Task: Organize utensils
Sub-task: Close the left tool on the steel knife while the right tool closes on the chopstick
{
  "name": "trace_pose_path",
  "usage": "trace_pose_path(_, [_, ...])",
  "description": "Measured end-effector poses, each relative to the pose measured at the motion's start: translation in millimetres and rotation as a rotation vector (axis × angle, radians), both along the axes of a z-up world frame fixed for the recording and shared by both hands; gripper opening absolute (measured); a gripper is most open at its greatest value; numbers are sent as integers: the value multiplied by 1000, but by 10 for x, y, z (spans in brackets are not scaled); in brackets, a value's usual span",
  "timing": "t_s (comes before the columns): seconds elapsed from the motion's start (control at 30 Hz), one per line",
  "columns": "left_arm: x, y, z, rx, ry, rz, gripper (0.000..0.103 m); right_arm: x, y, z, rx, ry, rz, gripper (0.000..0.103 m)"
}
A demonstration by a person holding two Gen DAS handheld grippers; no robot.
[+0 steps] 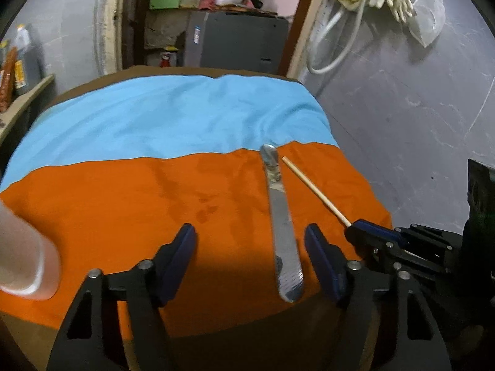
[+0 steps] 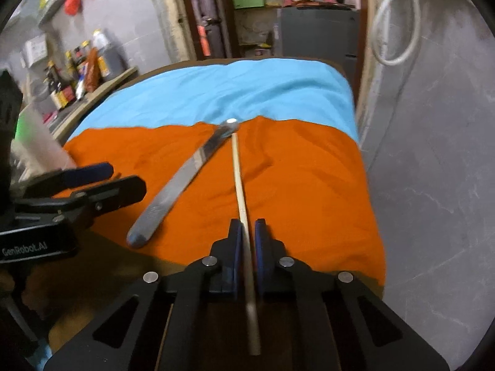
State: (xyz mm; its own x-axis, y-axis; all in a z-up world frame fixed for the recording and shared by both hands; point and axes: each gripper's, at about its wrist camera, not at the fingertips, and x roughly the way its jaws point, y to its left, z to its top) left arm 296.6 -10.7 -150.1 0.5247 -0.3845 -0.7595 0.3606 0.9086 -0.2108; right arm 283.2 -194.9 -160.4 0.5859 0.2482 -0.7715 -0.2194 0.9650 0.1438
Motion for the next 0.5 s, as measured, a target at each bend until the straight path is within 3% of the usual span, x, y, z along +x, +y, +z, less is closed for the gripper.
trace_pose_path(0.2, [183,-210,-54,23,35,-66,44,10,-134,10,19,-4,-26,5])
trace_pose_path(0.5, [429,-475,-156,142,47,-84,27,40,-162,21,51,1,-37,5])
